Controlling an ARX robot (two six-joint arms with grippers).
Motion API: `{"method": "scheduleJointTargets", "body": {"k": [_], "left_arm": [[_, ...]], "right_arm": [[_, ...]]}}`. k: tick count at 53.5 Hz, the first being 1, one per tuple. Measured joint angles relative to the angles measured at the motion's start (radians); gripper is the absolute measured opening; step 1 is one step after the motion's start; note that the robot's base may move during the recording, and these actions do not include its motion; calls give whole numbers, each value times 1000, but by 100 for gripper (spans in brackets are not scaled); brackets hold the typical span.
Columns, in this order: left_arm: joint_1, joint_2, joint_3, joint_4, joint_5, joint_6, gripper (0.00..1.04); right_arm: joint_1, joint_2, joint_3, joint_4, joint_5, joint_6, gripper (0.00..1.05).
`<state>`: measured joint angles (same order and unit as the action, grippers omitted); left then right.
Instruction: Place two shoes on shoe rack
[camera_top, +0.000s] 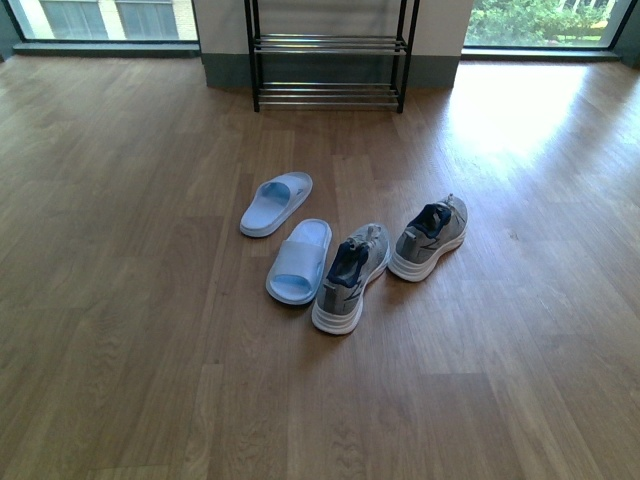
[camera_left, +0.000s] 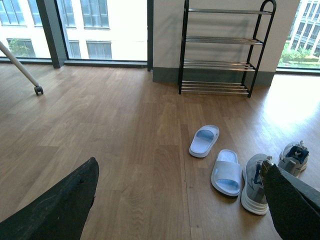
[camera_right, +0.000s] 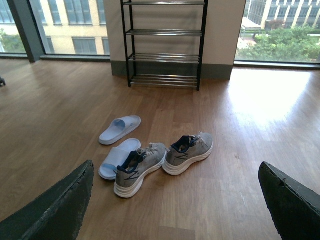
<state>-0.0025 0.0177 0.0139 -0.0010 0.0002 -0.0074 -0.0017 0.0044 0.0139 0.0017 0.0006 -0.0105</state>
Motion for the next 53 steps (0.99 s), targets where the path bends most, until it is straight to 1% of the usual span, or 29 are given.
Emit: {"method": "scheduleJointTargets", "body": {"k": [53], "left_arm": [[0, 0, 0, 0, 0, 0, 95]], "right_arm": [[0, 0, 0, 0, 0, 0, 95]]}}
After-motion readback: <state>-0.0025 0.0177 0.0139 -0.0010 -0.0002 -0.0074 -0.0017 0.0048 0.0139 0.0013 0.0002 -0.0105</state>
